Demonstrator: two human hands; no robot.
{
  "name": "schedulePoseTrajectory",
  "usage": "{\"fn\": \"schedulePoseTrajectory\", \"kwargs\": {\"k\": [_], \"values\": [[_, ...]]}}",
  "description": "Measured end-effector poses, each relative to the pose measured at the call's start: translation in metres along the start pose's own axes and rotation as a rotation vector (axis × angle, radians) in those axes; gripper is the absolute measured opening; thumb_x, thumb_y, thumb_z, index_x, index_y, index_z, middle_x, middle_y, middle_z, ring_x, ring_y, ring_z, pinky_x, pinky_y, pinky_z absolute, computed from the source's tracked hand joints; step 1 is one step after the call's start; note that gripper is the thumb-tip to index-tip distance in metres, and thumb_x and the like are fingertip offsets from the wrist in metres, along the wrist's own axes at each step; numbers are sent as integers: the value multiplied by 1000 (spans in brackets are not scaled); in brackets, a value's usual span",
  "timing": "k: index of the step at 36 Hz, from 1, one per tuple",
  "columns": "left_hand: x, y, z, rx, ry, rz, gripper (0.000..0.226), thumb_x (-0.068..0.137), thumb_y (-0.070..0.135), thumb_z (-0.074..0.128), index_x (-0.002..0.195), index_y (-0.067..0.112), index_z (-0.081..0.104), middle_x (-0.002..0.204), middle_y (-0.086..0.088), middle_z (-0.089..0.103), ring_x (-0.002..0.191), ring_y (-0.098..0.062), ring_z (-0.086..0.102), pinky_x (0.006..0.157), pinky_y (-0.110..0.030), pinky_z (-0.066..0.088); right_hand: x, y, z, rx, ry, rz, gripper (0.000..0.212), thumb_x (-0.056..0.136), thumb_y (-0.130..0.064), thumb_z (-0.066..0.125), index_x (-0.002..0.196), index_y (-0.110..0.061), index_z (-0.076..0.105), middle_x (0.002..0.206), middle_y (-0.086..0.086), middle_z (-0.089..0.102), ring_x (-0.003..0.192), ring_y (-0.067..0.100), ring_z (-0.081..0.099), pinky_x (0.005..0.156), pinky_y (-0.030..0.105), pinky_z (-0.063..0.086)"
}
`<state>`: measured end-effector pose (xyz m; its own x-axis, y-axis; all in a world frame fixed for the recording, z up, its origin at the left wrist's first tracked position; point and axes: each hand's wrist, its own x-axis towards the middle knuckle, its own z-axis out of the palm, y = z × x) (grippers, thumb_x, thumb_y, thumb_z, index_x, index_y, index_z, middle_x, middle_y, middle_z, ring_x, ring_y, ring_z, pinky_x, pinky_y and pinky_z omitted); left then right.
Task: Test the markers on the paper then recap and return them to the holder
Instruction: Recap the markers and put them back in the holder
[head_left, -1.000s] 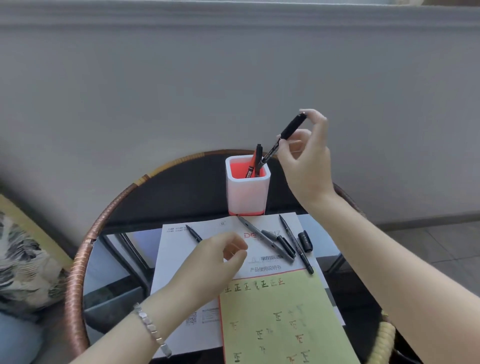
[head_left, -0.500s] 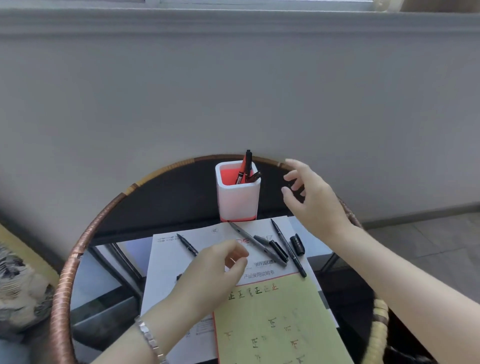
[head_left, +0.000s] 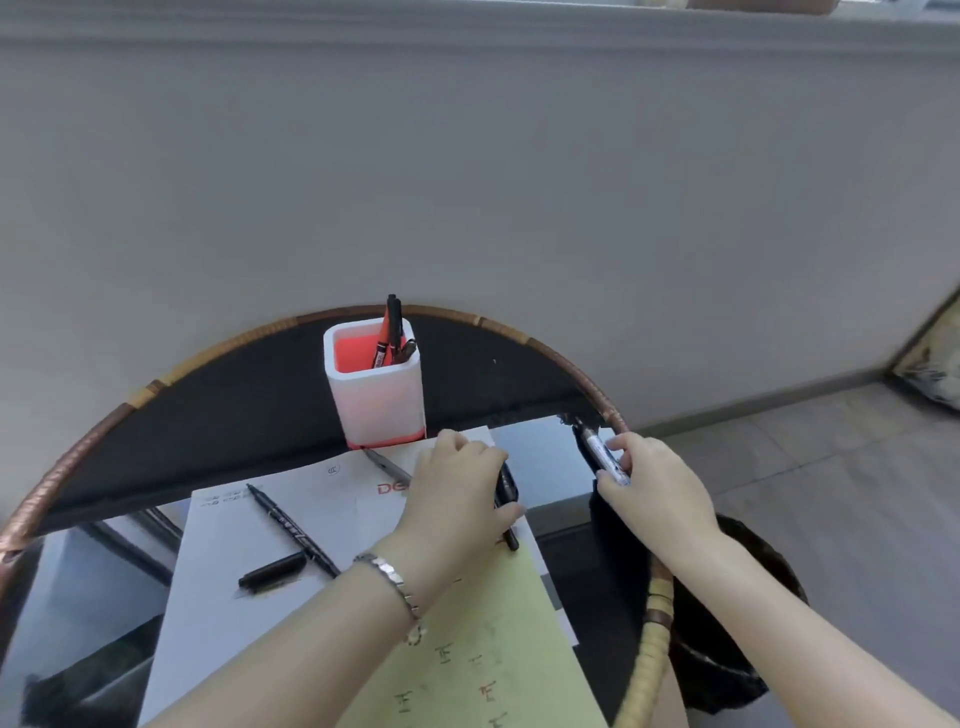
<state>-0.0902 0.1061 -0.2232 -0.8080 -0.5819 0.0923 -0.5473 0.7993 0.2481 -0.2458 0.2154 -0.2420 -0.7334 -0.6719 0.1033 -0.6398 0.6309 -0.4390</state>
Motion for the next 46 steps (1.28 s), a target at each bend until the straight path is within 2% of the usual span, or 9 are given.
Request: {"fn": "schedulePoseTrajectory", "kwargs": {"k": [6,10,12,16,22,27,34,42,46], "values": [[5,6,2,-42,29,41,42,88,40,56,126,22,53,116,4,61,109,-17,46,93,-30,39,-6,2,-4,154,40,2,29,84,-18,56,112,-20,58,94,-3,53,75,13,49,59,24,35],[-4,12,-13,-599,102,-113,27,92,28,51,118,25,57,98,7,62,89,-5,58,73,-17,46,-15,2,-17,318,69,-65,27,82,-14,59,108,-20,61,94,-4,57,77,2,52,59,11,39],[-9,10,-24,-878,87,-222,22,96,21,40,104,23,60,85,2,65,77,-5,63,63,-20,45,-22,0,-25,369,60,-98,26,81,-11,59,105,-21,61,92,-6,57,78,1,54,62,10,43],[-22,-5,-42,-1230,154,-426,32,96,7,29,80,8,57,64,-8,65,45,-6,52,47,-21,42,-34,-12,-35,449,11,-172,24,81,-7,59,97,-25,60,90,-7,58,80,0,53,65,3,42],[-44,-26,-48,-1281,104,-536,26,98,24,43,82,7,55,50,5,59,39,-5,38,57,-23,41,-48,-34,-32,487,-64,-275,22,81,-13,64,96,-28,62,81,-7,58,71,4,54,57,6,42],[-62,-36,-47,-1436,119,-597,16,89,15,57,96,2,64,75,-1,73,56,-4,64,51,-12,50,-57,-48,-29,480,-94,-339,21,78,-24,69,94,-34,60,80,-11,59,70,12,56,60,11,44],[-79,-39,-52,-1674,64,-668,21,84,18,59,94,1,63,65,-6,71,57,-8,66,55,-14,54,-69,-61,-37,486,-110,-518,14,72,-40,63,86,-40,61,87,-13,59,71,12,58,58,16,47],[-88,-34,-53,-1600,35,-594,24,76,21,64,92,3,65,67,-7,70,58,-9,66,54,-14,52,-74,-67,-38,429,-148,-623,12,71,-40,59,82,-41,62,83,-12,60,57,10,57,54,19,46],[-91,-26,-57,-1508,4,-494,12,82,11,63,86,1,65,65,-5,71,61,-13,68,53,-16,52,-76,-69,-39,387,-166,-661,17,72,-42,59,88,-39,62,82,-16,59,58,10,57,55,23,48]]}}
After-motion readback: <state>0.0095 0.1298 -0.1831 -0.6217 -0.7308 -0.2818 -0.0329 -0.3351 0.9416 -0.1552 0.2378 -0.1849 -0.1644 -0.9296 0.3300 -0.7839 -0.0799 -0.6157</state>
